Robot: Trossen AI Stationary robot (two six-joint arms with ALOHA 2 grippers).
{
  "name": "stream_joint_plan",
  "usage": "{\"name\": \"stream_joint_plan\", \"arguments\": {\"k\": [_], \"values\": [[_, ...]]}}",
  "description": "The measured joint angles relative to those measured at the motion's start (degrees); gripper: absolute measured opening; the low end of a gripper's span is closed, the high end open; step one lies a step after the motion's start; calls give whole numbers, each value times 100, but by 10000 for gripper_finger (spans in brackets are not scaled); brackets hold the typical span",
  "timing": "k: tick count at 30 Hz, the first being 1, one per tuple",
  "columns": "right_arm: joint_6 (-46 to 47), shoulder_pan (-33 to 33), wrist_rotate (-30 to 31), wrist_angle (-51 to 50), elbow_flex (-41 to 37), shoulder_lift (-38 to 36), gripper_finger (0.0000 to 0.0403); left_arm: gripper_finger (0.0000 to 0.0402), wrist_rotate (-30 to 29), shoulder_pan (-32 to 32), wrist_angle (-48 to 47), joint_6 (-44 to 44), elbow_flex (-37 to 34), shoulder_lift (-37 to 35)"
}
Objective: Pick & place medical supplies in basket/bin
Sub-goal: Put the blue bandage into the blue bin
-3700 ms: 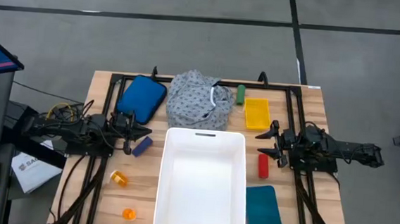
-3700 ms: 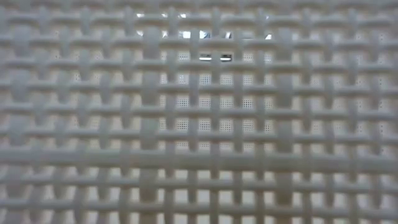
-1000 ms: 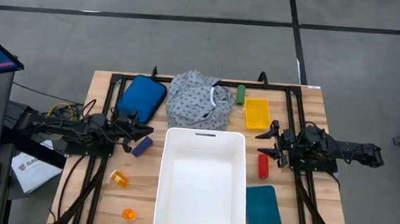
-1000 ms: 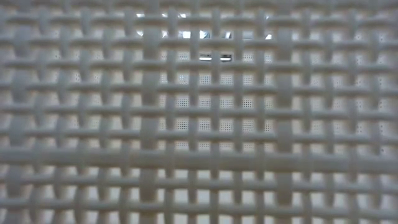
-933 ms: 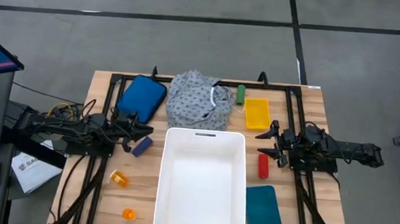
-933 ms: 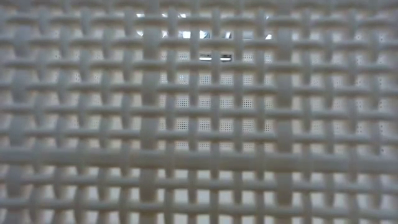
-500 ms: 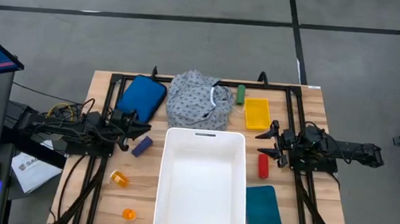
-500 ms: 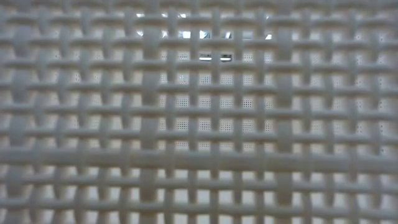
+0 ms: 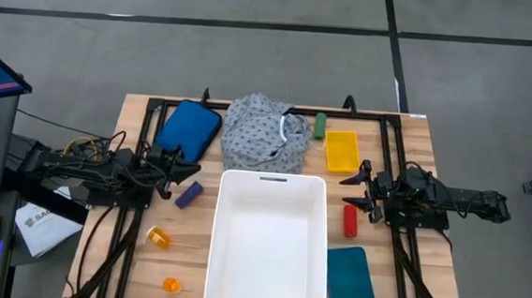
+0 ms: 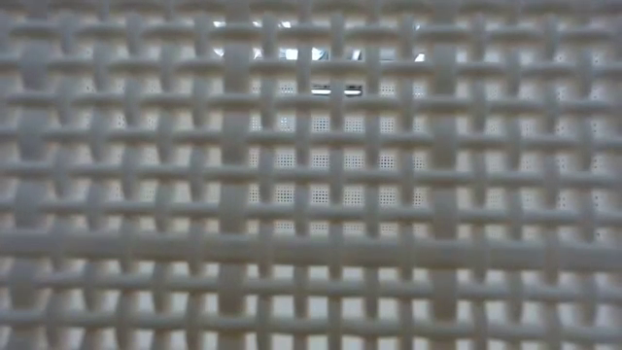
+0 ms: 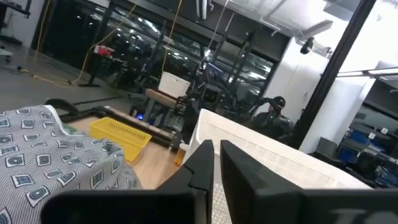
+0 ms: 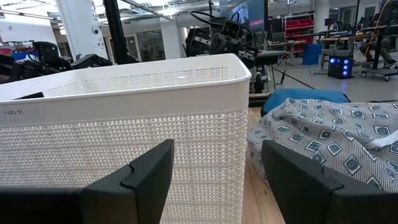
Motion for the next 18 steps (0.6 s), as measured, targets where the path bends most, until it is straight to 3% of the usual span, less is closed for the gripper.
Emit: {"name": "stream_joint_plan", "arguments": {"k": [9, 14, 18], "values": [[146, -4, 19, 70, -7, -1, 239, 16, -317, 0, 64, -6, 0, -4], [151, -14, 559, 61, -13, 0, 239, 9, -514, 0, 260, -24, 0, -4], [313, 11, 579, 180, -11, -1, 239, 5, -676, 0, 379, -25, 0, -4]]}}
